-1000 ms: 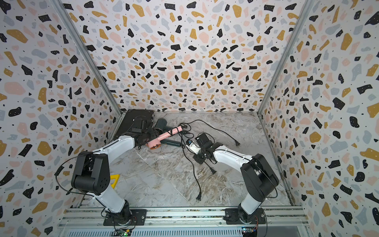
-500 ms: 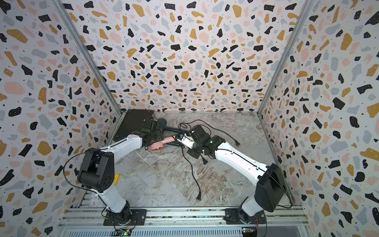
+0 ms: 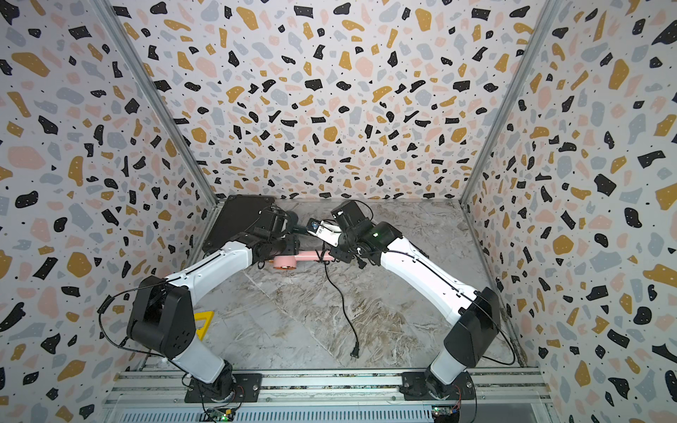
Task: Wrap the cord around the hair dryer
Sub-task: Wrap the power cord around the hair dryer.
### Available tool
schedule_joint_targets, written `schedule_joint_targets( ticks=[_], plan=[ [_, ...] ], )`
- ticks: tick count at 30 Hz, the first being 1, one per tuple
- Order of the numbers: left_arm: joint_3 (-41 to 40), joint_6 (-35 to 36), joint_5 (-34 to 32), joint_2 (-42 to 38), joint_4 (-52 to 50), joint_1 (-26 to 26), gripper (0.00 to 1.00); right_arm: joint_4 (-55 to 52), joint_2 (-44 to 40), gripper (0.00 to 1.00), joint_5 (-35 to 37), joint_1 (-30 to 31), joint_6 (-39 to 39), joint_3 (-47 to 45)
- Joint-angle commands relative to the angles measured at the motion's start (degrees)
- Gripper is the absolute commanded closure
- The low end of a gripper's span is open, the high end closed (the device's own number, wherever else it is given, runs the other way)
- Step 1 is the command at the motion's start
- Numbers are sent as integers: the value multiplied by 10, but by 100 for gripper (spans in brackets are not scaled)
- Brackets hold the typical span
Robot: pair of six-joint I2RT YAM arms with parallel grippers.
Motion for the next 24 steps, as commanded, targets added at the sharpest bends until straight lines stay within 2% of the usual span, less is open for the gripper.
schedule_joint_targets(
  ticks=[1,4,6,7,10,12,15,17,19,20,22,24],
  plan=[
    [-3,76,161,-46,2,-13,100,-40,15,100,-33,-22,-24,42],
    [-10,113,246,-68,-23,-17,100,-53,29,100,-61,-49,-25,61],
    [-19,131,275,-82,-35,-19,100,-57,37,100,-70,-66,-25,70],
    [-24,132,265,-89,-38,-19,100,-62,40,100,-67,-72,-27,76],
    [-24,100,175,-86,-51,-13,100,-85,33,100,-62,-73,-26,83],
    [-16,60,163,-69,-57,8,100,-66,6,100,-69,-71,-20,52],
    [-25,9,222,-55,-10,38,100,-39,-33,100,-45,-69,-11,-2],
    [-35,-6,293,-45,32,47,100,-34,-50,100,-39,-74,-10,-28],
    [-33,1,369,-25,45,50,100,-31,-56,100,-49,-82,-7,-39],
    [-25,15,386,-14,31,46,100,-31,-55,100,-50,-82,-6,-37],
    [-5,55,338,3,-28,30,100,-38,-51,100,-71,-81,-1,-24],
    [-5,42,316,10,-30,30,100,-38,-52,100,-76,-69,-7,-24]
  ],
)
